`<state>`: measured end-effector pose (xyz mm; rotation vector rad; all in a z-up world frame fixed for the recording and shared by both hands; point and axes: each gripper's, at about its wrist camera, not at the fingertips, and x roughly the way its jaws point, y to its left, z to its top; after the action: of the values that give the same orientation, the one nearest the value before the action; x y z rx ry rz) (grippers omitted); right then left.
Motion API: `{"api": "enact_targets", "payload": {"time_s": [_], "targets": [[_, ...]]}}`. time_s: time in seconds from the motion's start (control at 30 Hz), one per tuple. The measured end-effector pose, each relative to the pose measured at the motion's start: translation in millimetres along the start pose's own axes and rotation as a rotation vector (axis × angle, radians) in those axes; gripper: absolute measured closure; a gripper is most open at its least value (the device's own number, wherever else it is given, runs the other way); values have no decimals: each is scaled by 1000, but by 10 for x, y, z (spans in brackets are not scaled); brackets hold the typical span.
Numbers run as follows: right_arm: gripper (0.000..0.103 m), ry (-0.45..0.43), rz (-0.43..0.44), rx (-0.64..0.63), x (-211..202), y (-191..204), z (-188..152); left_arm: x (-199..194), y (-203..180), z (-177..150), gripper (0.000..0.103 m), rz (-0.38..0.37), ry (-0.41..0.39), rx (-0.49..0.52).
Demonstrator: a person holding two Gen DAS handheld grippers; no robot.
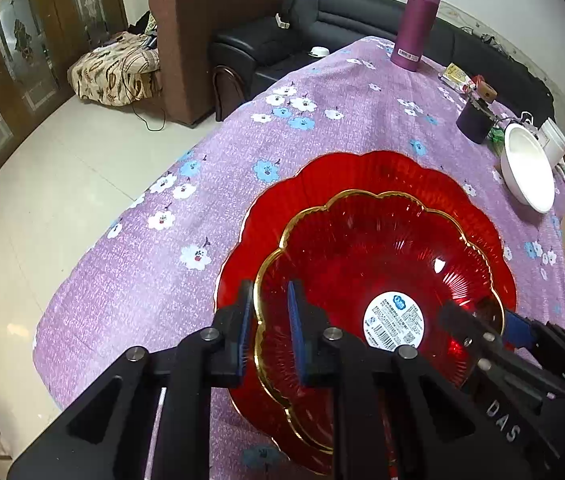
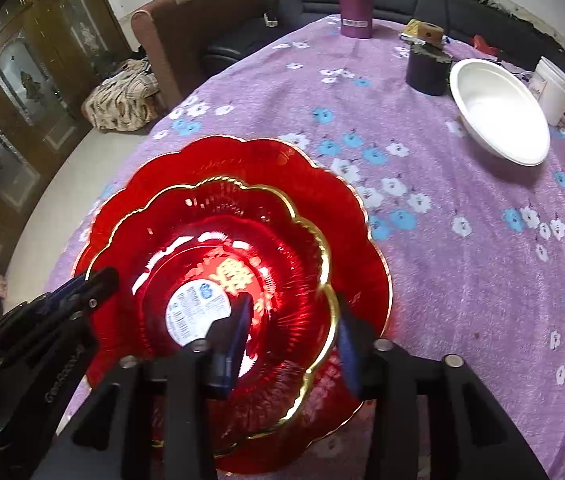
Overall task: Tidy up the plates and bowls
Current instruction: 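Lower the labeled plate onto the large red plate and open the left tool, then move the left tool toward the white bowl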
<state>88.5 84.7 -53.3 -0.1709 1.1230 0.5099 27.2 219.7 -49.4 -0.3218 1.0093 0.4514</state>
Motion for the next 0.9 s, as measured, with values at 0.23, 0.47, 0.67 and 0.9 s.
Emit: {"api": "enact_targets", "payload": {"time_s": [0.23, 0.47, 0.67, 0.9], "targets": [[42, -51, 35, 6, -282, -30, -44, -279, 15, -9, 43, -41, -58, -41], [40, -121, 116, 112, -687, -418, -164, -594, -210, -15, 42, -106, -127, -36], [35, -199, 170, 245, -980, -1069, -408, -770, -701, -55, 33, -217, -157, 29], [34, -270, 163, 453, -1084, -1847, -711, -758, -1292, -209, 33, -257, -153, 147]]}}
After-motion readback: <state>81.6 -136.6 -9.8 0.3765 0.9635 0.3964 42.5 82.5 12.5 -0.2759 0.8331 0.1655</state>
